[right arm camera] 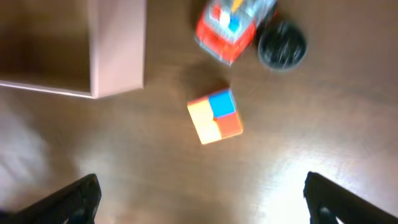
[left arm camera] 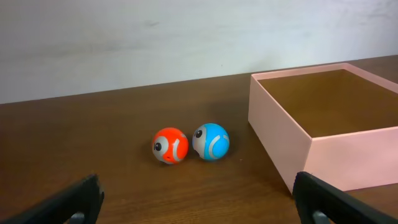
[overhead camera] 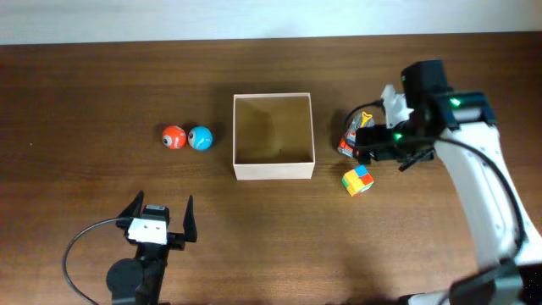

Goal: Pack container
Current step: 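Move the right gripper to the colour cube and grasp it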

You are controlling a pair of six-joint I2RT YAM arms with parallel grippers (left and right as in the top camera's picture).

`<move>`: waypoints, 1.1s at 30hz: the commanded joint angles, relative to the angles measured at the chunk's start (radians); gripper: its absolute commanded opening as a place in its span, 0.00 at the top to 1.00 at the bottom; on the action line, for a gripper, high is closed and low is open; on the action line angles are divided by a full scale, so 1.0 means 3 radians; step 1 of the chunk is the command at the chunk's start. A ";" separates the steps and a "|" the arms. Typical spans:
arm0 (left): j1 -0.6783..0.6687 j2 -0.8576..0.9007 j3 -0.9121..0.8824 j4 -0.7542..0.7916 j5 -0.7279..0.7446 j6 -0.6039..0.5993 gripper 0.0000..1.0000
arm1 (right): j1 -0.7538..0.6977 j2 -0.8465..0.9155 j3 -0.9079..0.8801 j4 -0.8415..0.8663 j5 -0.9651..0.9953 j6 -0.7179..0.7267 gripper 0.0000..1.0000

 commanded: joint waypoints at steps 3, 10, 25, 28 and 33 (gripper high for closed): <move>0.0020 -0.0004 -0.0008 -0.0011 0.0034 0.0053 0.01 | 0.0031 0.0351 0.0058 -0.0257 0.0020 0.0005 0.01; 0.0020 -0.0004 -0.0008 -0.0010 0.0034 0.0053 0.01 | 0.0200 0.0773 0.0051 -0.0294 0.0196 -0.0103 0.01; 0.0020 -0.0004 -0.0008 -0.0011 0.0034 0.0053 0.01 | 0.0543 0.1038 -0.0080 0.0140 0.1011 -0.0324 0.01; 0.0020 -0.0004 -0.0008 -0.0010 0.0034 0.0053 0.01 | 0.0468 0.1038 -0.0181 0.0193 0.0960 -0.0488 0.01; 0.0020 -0.0004 -0.0008 -0.0010 0.0034 0.0053 0.01 | 0.0371 0.1038 -0.0432 0.0476 0.0771 -0.0524 0.01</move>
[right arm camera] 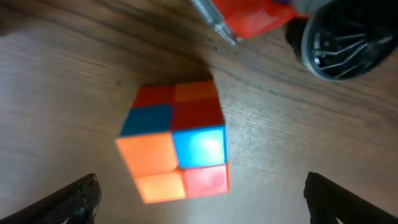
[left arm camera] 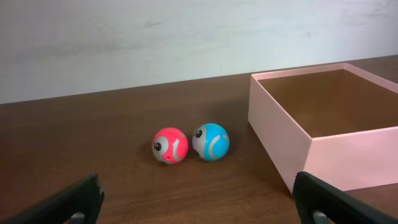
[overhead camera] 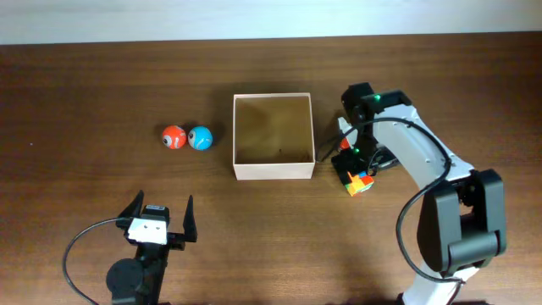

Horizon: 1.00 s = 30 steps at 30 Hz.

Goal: Pack container
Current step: 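Move the right gripper to the colour cube and grasp it, then lift the cube with the right gripper and lower it into the box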

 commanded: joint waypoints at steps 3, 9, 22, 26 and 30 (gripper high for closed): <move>0.0020 -0.0004 -0.0008 -0.0011 0.0034 0.0055 0.01 | -0.0051 0.0020 -0.0201 0.0161 -0.0153 -0.0078 0.01; 0.0020 -0.0004 -0.0008 -0.0010 0.0034 0.0055 0.01 | -0.0048 0.0020 -0.0290 0.0332 -0.0164 -0.0078 0.01; 0.0020 -0.0004 -0.0008 -0.0011 0.0034 0.0055 0.01 | -0.0052 0.0019 -0.0337 0.0408 -0.0242 -0.0074 0.43; 0.0020 -0.0004 -0.0008 -0.0011 0.0034 0.0055 0.01 | -0.0052 0.0019 -0.0337 0.0408 -0.0242 -0.0064 0.51; 0.0020 -0.0004 -0.0008 -0.0011 0.0034 0.0055 0.01 | -0.0052 0.0019 -0.0337 0.0408 -0.0240 -0.0020 0.61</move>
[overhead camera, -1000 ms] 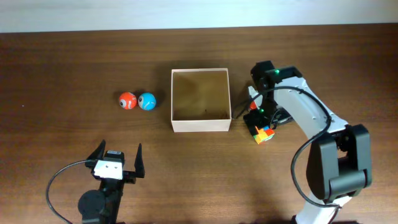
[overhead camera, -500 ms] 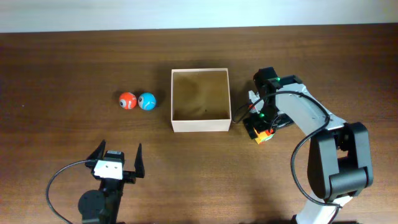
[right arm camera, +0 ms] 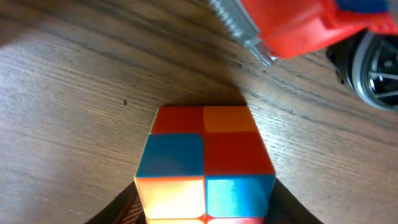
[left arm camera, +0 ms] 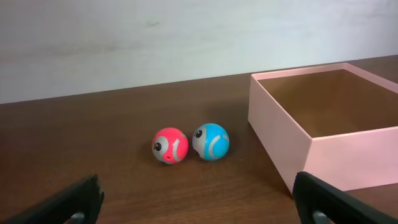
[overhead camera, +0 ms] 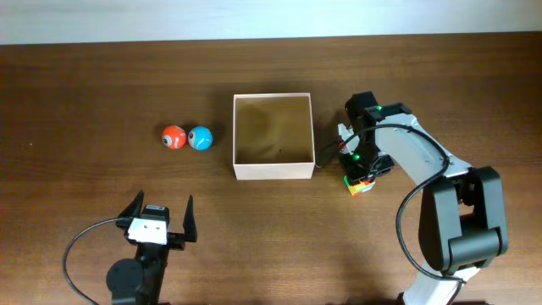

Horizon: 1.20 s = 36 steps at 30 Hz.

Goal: Pack container
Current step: 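Lift the cube with the right gripper and lower it into the box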

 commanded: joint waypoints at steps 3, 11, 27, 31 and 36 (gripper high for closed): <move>0.0020 -0.0004 -0.0008 -0.0010 0.0033 0.0055 0.01 | -0.0006 0.0013 -0.0018 -0.0013 -0.0023 0.0056 0.65; 0.0020 -0.0004 -0.0008 -0.0011 0.0034 0.0055 0.01 | -0.0005 0.0011 0.0553 -0.0547 -0.0039 0.0205 0.66; 0.0020 -0.0004 -0.0008 -0.0011 0.0034 0.0055 0.01 | 0.0725 0.0011 0.2473 -0.1059 -0.0196 0.1029 0.60; 0.0020 -0.0004 -0.0008 -0.0011 0.0034 0.0055 0.01 | 0.1055 0.0071 0.2472 -0.0777 -0.0182 0.1298 0.61; 0.0020 -0.0004 -0.0008 -0.0011 0.0034 0.0055 0.01 | 0.1312 0.0276 0.2472 -0.0562 -0.0136 0.1386 0.60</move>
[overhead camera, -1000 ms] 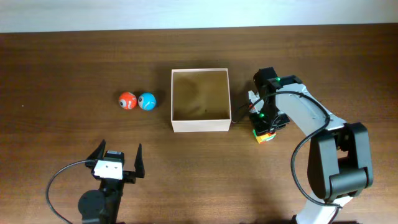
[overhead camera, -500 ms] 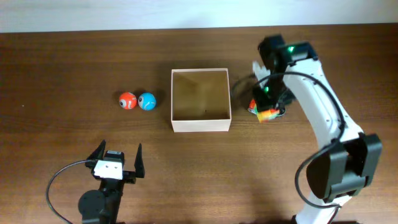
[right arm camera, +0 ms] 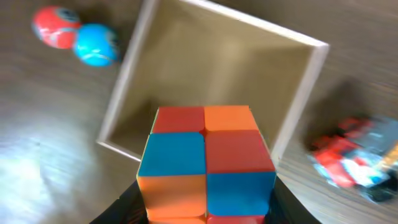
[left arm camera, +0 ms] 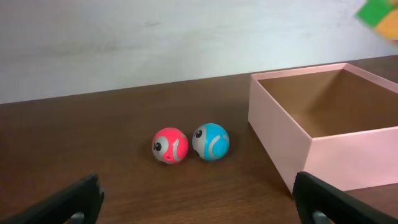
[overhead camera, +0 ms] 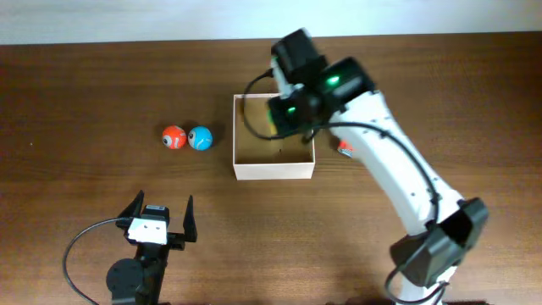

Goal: Pack container
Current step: 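Lift the cube with the right gripper and lower it into the box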

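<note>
My right gripper [overhead camera: 286, 117] [right arm camera: 205, 186] is shut on a multicoloured cube [right arm camera: 205, 158] and holds it in the air over the open pale box [overhead camera: 273, 172] [right arm camera: 126, 78]. A corner of the cube [left arm camera: 379, 15] shows at the top right of the left wrist view, above the box [left arm camera: 348, 155]. A red ball [overhead camera: 174, 136] [left arm camera: 170, 145] and a blue ball [overhead camera: 200, 137] [left arm camera: 211, 141] lie touching on the table left of the box. My left gripper [overhead camera: 161, 216] [left arm camera: 198, 202] rests open near the front edge, short of the balls.
A red toy car [overhead camera: 345, 147] [right arm camera: 354, 158] lies just right of the box, mostly hidden under my right arm in the overhead view. The wooden table [overhead camera: 440, 102] runs back to a pale wall.
My right gripper was down on the table at the cube, right of the box. Now it holds the cube high over the box. The left arm and both balls have not moved.
My right gripper hung open above the cube and toy car right of the box. Then it was lower, close over the cube, then down around it on the table. Now the cube is held above the box. The left gripper stayed open throughout.
</note>
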You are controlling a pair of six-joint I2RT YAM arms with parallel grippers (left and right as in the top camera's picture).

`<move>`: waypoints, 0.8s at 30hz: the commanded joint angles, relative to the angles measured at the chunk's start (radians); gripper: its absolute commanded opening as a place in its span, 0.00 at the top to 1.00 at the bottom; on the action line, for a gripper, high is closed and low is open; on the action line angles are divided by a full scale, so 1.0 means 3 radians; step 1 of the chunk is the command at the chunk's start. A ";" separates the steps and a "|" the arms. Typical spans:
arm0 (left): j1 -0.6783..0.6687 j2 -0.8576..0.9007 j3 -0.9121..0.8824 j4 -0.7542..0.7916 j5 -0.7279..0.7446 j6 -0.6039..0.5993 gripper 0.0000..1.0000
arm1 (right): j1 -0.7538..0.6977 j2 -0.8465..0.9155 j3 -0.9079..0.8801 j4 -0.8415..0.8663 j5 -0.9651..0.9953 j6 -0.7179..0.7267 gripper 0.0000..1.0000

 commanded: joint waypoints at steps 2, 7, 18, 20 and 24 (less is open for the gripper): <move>0.0020 -0.0004 -0.0008 -0.0010 0.0034 0.0055 0.01 | 0.0125 0.0264 0.0061 0.0094 0.0033 0.0230 0.60; 0.0020 -0.0004 -0.0008 -0.0010 0.0034 0.0055 0.01 | 0.0114 0.0533 0.0061 0.0094 0.0029 0.0284 0.60; 0.0020 -0.0004 -0.0008 -0.0011 0.0034 0.0055 0.01 | 0.0052 0.0716 0.0060 0.0019 0.0343 0.0379 0.55; 0.0020 -0.0004 -0.0008 -0.0010 0.0034 0.0055 0.01 | 0.0006 0.0716 0.0060 0.0000 0.0328 0.0403 0.55; 0.0020 -0.0004 -0.0008 -0.0011 0.0034 0.0055 0.01 | -0.0058 0.0716 0.0060 -0.0013 0.0292 0.0429 0.55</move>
